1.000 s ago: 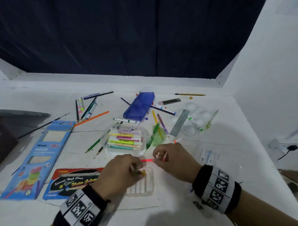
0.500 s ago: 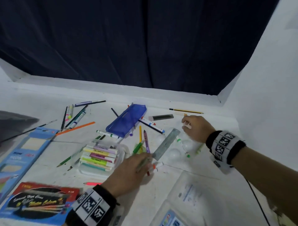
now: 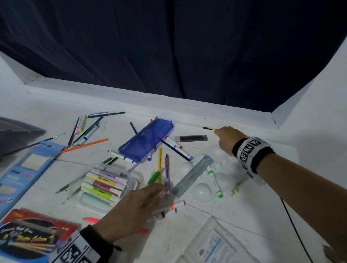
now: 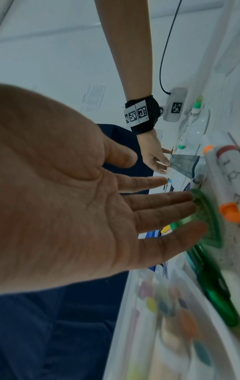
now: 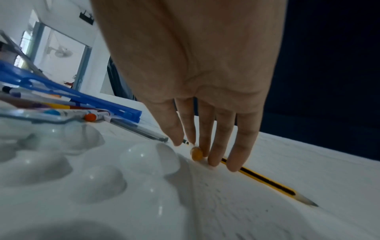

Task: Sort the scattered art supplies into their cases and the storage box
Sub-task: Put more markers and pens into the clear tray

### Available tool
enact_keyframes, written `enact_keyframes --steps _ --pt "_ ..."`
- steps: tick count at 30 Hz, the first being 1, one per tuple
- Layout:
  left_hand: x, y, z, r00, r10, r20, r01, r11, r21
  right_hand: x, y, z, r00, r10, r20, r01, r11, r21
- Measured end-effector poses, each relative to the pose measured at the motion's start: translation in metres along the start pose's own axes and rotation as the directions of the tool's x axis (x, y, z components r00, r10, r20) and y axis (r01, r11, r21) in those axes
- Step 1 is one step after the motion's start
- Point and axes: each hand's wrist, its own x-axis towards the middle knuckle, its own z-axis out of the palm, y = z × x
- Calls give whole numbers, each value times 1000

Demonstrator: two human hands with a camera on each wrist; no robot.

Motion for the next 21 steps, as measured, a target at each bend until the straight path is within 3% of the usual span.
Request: enact_keyframes --steps 10,16,21 --pt "-3 1 -3 1000 -4 23 7 992 -124 -11 -7 1 997 15 -82 -10 998 57" --pt "-21 10 -16 993 29 -111 -59 958 -282 -40 -36 -12 972 -45 -232 86 982 170" --pt "-55 11 -45 961 16 -277 -116 930 -349 -83 -80 -22 933 -78 -350 203 920 336"
